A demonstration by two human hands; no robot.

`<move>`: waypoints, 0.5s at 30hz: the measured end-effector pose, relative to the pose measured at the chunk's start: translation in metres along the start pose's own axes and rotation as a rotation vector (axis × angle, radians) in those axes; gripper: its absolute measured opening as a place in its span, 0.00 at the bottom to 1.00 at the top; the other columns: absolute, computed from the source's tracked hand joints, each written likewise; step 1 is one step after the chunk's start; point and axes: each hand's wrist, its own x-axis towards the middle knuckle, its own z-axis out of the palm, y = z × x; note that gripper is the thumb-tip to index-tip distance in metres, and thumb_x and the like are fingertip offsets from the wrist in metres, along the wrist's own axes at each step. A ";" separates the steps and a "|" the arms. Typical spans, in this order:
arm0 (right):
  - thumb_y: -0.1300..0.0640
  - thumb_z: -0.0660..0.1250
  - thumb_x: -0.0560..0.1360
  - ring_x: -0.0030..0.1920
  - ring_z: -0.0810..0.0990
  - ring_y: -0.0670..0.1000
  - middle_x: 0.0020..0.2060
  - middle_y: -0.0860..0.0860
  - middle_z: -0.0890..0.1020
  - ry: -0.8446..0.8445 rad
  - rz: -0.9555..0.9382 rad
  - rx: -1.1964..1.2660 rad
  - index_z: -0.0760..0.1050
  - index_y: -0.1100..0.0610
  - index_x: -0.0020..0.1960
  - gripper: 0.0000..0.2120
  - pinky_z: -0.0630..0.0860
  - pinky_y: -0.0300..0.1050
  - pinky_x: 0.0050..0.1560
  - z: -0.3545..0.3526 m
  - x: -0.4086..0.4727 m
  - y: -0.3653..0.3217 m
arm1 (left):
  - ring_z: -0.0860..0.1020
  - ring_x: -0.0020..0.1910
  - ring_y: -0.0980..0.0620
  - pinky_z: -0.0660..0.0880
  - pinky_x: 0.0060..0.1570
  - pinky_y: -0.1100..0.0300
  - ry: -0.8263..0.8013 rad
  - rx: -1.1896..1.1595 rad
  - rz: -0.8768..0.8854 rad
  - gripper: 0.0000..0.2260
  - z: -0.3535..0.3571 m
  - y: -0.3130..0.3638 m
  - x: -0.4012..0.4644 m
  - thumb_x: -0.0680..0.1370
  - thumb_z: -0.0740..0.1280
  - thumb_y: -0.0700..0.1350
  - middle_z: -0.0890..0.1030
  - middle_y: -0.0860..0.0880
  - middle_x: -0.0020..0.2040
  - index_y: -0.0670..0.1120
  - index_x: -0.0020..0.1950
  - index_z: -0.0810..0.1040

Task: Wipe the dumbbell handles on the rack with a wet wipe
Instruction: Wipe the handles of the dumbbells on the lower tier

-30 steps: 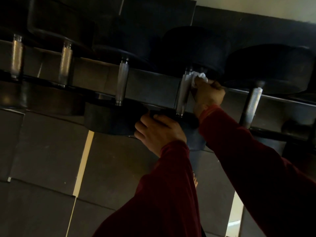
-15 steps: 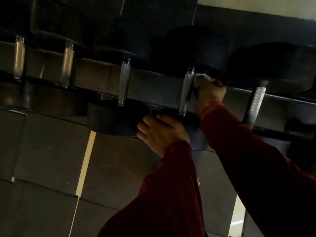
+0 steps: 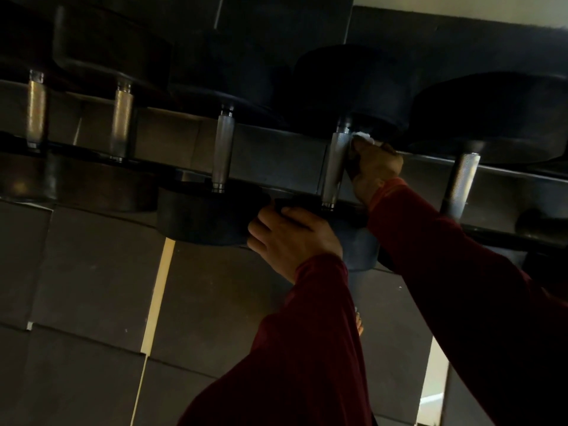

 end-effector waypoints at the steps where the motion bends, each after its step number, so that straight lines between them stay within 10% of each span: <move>1: 0.67 0.75 0.71 0.39 0.84 0.52 0.36 0.52 0.83 0.026 -0.044 -0.052 0.78 0.56 0.40 0.08 0.84 0.48 0.41 -0.001 0.001 0.000 | 0.71 0.52 0.43 0.67 0.58 0.49 0.003 0.005 0.003 0.17 0.000 -0.001 0.000 0.76 0.54 0.50 0.76 0.43 0.53 0.44 0.56 0.76; 7: 0.50 0.77 0.68 0.40 0.84 0.47 0.37 0.45 0.85 0.111 -0.678 -0.708 0.82 0.52 0.40 0.07 0.81 0.42 0.46 -0.011 -0.006 0.009 | 0.71 0.52 0.43 0.69 0.58 0.48 0.002 0.012 0.005 0.17 0.001 -0.001 0.000 0.76 0.55 0.50 0.76 0.44 0.53 0.45 0.57 0.76; 15: 0.59 0.68 0.75 0.49 0.83 0.60 0.49 0.56 0.86 -0.144 -1.273 -1.182 0.84 0.57 0.55 0.11 0.79 0.47 0.49 -0.023 -0.009 0.010 | 0.71 0.52 0.42 0.68 0.59 0.47 0.002 0.025 0.011 0.19 0.001 0.000 0.000 0.75 0.53 0.51 0.76 0.43 0.53 0.44 0.58 0.76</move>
